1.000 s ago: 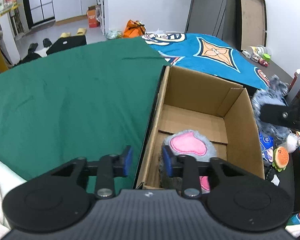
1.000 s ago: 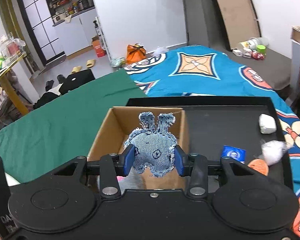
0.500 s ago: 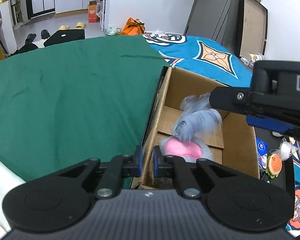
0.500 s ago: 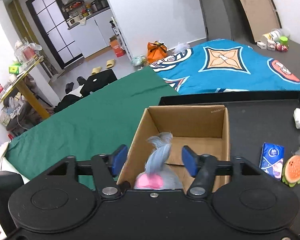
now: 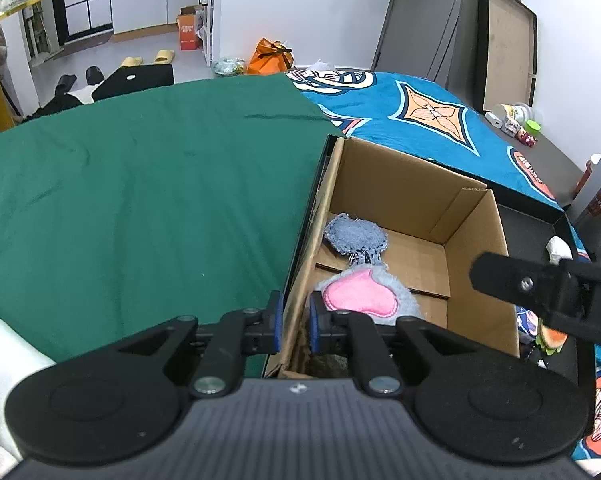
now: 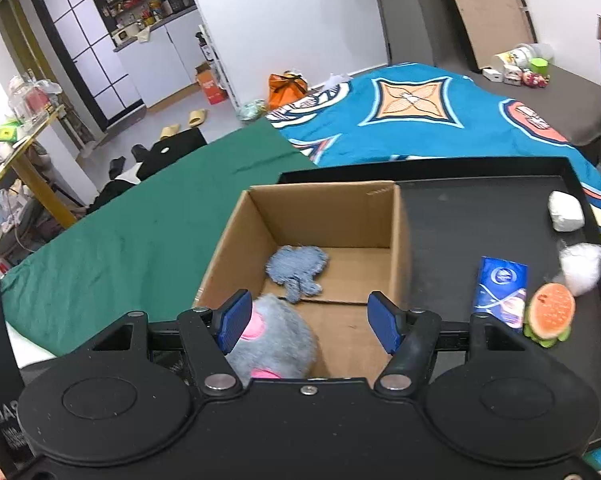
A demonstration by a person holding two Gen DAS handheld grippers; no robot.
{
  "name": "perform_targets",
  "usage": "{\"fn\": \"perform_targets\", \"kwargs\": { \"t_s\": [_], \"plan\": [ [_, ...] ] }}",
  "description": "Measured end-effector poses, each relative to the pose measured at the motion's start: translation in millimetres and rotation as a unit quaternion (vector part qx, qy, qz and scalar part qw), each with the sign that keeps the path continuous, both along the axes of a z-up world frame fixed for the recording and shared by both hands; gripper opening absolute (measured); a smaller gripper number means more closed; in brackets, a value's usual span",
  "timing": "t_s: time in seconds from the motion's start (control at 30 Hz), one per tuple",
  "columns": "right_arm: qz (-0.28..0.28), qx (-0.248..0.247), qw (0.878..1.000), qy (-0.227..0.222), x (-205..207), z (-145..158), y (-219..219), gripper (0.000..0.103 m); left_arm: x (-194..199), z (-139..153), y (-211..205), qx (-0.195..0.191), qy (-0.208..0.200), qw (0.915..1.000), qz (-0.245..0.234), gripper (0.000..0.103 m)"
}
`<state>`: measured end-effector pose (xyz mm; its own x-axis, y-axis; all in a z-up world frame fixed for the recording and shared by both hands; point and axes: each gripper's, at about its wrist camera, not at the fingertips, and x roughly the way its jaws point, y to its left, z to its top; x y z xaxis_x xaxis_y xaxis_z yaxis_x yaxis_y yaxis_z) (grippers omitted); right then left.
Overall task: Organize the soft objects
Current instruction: 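Drop the denim plush into the cardboard box from the right gripper, then reach the right gripper to the plastic bag of white stuffing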
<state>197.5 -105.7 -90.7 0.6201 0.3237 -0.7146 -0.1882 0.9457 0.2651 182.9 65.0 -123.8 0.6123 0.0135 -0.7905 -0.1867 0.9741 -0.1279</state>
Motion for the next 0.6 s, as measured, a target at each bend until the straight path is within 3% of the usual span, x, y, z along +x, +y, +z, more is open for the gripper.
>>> {"fn": "perform_targets", "kwargs": {
  "t_s": [0.17, 0.27, 0.33, 0.4, 0.6],
  "plan": [
    [-0.016, -0.008, 1.0, 0.002, -2, -3, -16, 0.064, 1, 2, -5, 0.011, 0.005, 0.9999, -0.004, 0.015],
    [-0.027, -0.011, 1.0, 0.005, -3, -6, -28, 0.064, 3, 1, -5, 0.012, 0.015, 0.9998, -0.003, 0.022],
    [-0.037, -0.012, 0.999, 0.006, -3, -8, -37, 0.065, 2, 4, -6, 0.014, 0.012, 0.9998, -0.003, 0.036],
    [-0.046, -0.013, 0.999, 0.006, -3, -10, -46, 0.066, 1, 6, -7, 0.022, 0.005, 0.9998, -0.003, 0.042],
    [-0.069, -0.022, 0.997, 0.008, -4, -16, -67, 0.075, 2, 5, -13, 0.037, 0.006, 0.9993, -0.007, 0.048]
  ]
}}
